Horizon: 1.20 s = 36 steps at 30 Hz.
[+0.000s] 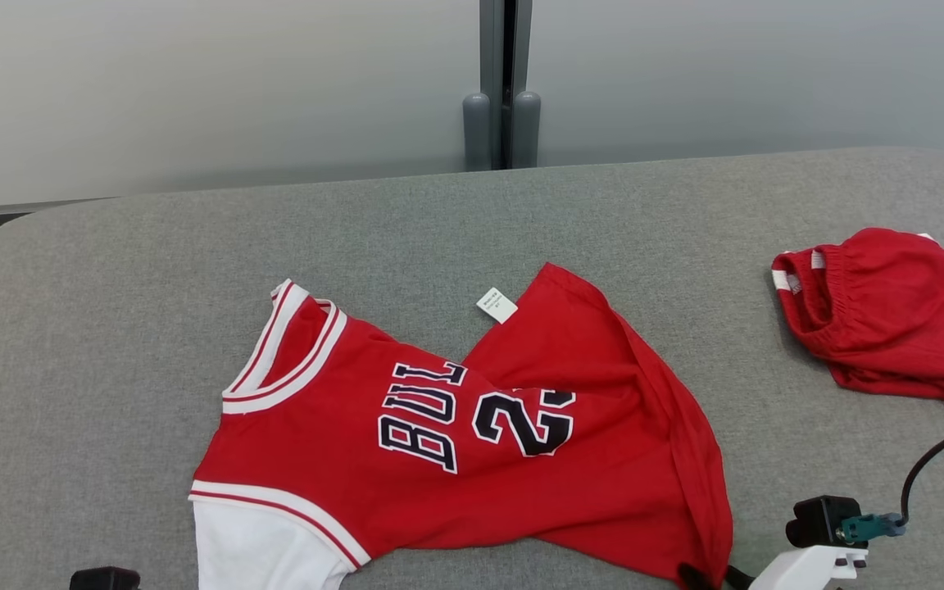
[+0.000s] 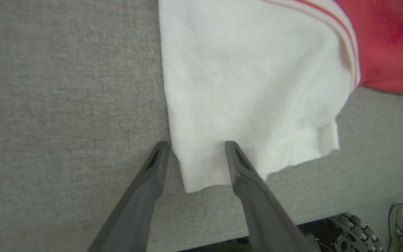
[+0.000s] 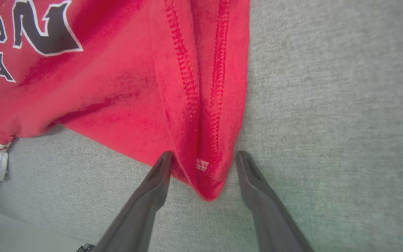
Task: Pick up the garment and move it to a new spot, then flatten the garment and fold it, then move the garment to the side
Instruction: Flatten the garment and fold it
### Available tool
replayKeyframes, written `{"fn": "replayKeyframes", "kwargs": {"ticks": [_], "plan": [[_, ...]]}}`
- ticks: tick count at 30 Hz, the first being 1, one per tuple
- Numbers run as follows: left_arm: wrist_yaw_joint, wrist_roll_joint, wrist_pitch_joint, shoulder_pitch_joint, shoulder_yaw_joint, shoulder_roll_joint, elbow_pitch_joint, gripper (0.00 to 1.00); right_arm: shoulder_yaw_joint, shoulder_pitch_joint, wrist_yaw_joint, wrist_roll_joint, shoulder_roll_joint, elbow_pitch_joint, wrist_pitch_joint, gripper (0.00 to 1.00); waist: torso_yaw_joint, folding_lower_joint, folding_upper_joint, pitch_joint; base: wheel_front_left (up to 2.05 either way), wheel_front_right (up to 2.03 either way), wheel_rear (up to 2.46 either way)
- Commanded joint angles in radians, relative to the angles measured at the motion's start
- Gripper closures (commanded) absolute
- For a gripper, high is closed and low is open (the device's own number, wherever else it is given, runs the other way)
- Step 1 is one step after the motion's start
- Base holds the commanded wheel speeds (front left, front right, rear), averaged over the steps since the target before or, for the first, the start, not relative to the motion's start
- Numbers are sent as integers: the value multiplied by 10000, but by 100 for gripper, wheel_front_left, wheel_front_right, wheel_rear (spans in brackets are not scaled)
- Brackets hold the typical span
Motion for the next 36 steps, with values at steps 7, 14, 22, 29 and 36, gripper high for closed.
{"fn": "replayKeyframes", "kwargs": {"ticks": [7,14,22,29,36], "plan": [[-256,-9,-200,-275,-64,-83,70,100,309,-266,-11,304,53,363,-377,100,85,0,-1,21,0,0,0],[-367,-6,-774,-331,266,33,-205,100,447,-627,-11,805,0,-128,-1339,100,32,0,-1,20,0,0,0],[-536,240,-1541,-1194,878,345,-1498,100,610,-1558,-11,2131,-333,-1211,-2515,100,-93,0,-1,324,0,0,0],[-902,574,-1467,-3605,1244,871,-1524,100,689,-3817,-9,3016,-644,-1013,-3416,100,-145,0,-1,1277,0,0,0],[-1534,783,-890,-8254,1005,1022,467,100,922,-7870,-9,4041,-1154,471,-3792,100,-184,0,-1,3067,0,0,0]]}}
